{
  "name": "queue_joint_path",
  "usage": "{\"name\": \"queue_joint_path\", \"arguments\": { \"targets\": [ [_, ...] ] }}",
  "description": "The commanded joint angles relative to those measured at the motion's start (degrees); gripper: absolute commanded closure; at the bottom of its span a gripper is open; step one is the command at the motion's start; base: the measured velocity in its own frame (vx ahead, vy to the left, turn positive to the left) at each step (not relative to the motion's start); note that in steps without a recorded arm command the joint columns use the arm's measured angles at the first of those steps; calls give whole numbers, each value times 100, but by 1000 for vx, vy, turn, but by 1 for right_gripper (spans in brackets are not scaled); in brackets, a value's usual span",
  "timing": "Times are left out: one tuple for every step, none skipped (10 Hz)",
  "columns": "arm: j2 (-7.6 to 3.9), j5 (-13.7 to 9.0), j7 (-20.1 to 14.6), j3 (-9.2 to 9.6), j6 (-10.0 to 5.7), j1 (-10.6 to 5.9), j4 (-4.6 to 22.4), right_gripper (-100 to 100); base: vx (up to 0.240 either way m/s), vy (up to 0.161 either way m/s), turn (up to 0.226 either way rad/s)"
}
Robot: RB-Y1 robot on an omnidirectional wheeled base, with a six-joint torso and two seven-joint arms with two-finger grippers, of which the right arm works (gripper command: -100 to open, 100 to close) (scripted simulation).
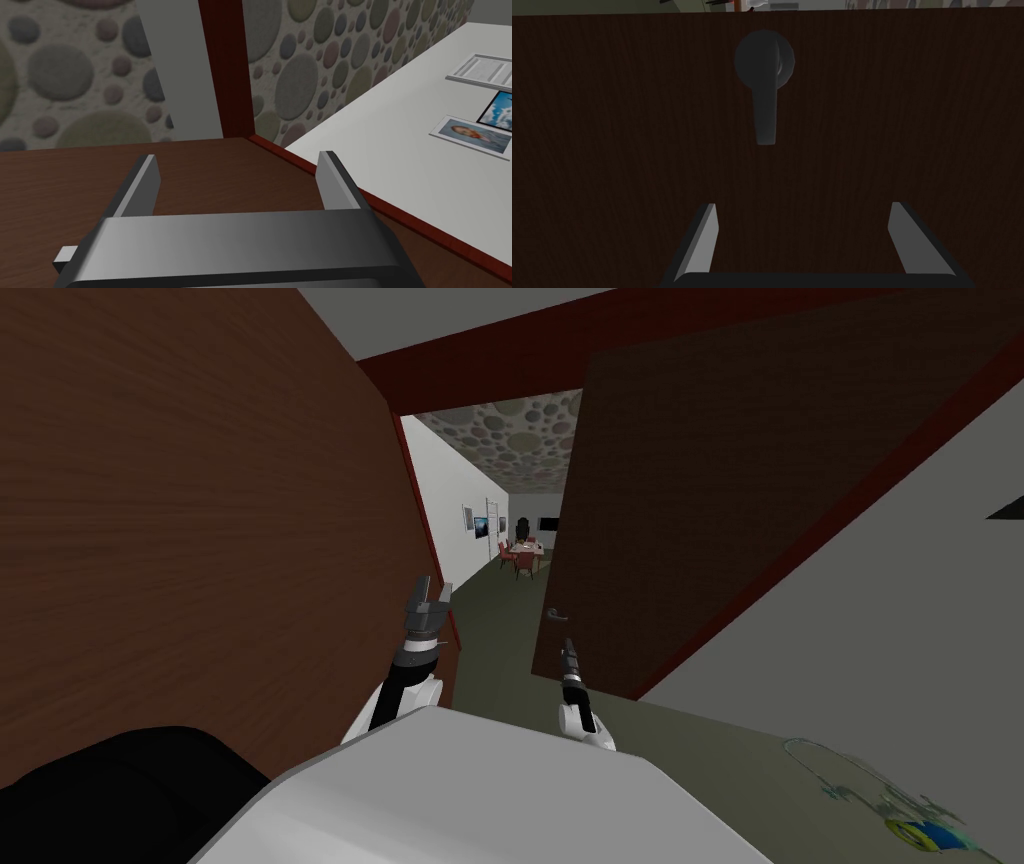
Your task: Pull the door open
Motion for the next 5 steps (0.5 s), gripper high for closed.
{"name": "queue_joint_path", "arguments": {
  "targets": [
    [37, -7, 14, -18, -36, -78, 169, -100, 133, -9, -15],
    [78, -11, 22, -31, -60, -133, 303, -100, 101, -7, -21],
    [122, -15, 30, -44, -83, -186, 432, -100, 128, -11, -35],
    [147, -17, 33, -50, -95, -214, 498, -100, 142, -12, -24],
    [130, -18, 34, -49, -114, -208, 495, -100, 62, -4, 1]
  ]
}}
